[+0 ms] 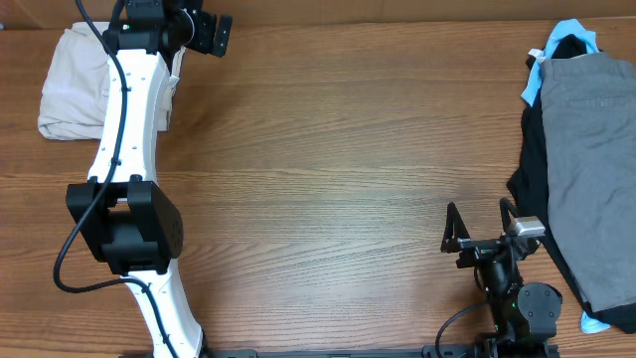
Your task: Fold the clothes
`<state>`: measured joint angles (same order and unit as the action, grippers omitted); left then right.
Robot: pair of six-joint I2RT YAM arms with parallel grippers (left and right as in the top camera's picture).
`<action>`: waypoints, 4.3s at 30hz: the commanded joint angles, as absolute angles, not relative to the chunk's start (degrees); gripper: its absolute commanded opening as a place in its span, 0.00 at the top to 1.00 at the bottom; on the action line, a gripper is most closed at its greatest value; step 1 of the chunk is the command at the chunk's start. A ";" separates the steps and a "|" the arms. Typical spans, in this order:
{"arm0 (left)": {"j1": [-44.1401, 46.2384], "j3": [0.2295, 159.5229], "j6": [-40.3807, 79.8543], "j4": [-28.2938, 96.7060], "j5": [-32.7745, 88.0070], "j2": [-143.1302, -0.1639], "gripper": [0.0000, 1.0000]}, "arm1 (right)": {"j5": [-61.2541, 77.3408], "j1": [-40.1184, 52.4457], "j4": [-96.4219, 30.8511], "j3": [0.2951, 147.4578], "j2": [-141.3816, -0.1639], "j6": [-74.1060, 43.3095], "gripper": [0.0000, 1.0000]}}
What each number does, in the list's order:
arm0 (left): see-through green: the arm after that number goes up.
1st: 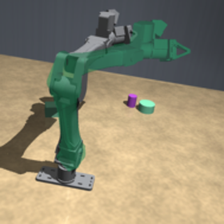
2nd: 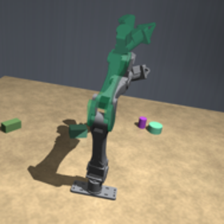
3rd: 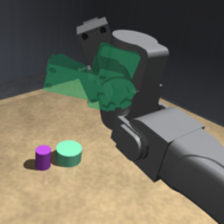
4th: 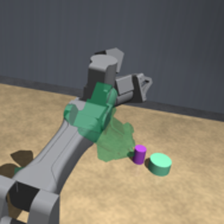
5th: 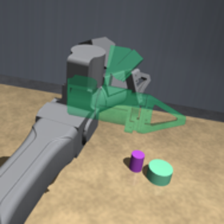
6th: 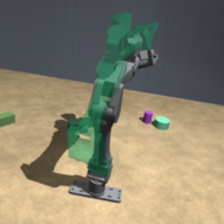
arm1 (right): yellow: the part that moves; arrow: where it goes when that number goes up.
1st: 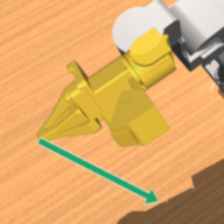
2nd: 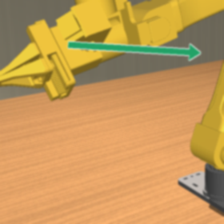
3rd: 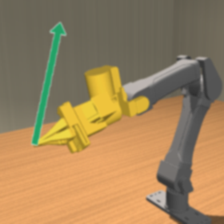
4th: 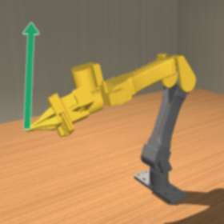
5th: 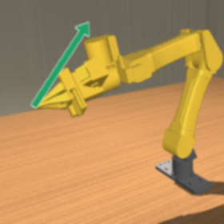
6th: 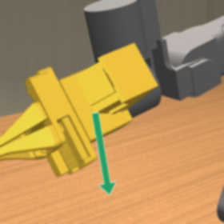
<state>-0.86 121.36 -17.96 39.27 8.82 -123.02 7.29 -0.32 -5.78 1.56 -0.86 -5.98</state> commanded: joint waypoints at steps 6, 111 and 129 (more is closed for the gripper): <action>-1.08 121.27 -17.12 39.18 9.23 -123.55 0.00 | 6.90 0.03 -5.32 1.08 -0.12 -5.93 0.00; -3.64 0.32 -13.43 2.83 20.32 -0.19 0.00 | 6.87 0.03 -5.34 1.08 -0.16 -5.93 0.00; -3.62 0.32 -13.47 2.74 20.36 -0.25 0.00 | 6.87 0.03 -5.34 1.08 -0.16 -5.93 0.00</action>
